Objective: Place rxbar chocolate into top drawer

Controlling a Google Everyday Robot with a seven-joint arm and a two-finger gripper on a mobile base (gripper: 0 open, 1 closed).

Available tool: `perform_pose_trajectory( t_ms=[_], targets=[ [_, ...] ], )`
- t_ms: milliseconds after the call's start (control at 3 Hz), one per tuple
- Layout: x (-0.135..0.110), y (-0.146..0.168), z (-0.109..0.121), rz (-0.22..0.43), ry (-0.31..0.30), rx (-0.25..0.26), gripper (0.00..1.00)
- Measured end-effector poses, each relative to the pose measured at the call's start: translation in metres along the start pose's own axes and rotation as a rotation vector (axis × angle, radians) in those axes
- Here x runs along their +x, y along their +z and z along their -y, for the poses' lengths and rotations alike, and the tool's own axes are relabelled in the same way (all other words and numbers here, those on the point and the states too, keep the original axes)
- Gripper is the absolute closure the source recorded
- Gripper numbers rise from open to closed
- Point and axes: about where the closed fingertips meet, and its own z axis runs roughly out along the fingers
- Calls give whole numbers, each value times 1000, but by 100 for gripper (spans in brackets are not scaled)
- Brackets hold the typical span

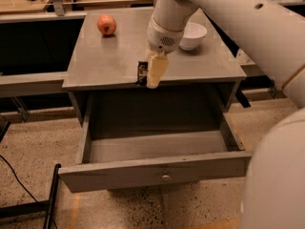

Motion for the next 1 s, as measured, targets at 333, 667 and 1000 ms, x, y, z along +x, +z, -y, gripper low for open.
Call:
perform_pose_trajectory(
  t_ms=[333, 667, 1000],
  targets=[
    [6, 15, -10, -15, 2, -28, 100],
    [11, 33, -10, -1, 11, -51, 100],
    [23, 58, -26, 24, 28, -34, 100]
  ],
)
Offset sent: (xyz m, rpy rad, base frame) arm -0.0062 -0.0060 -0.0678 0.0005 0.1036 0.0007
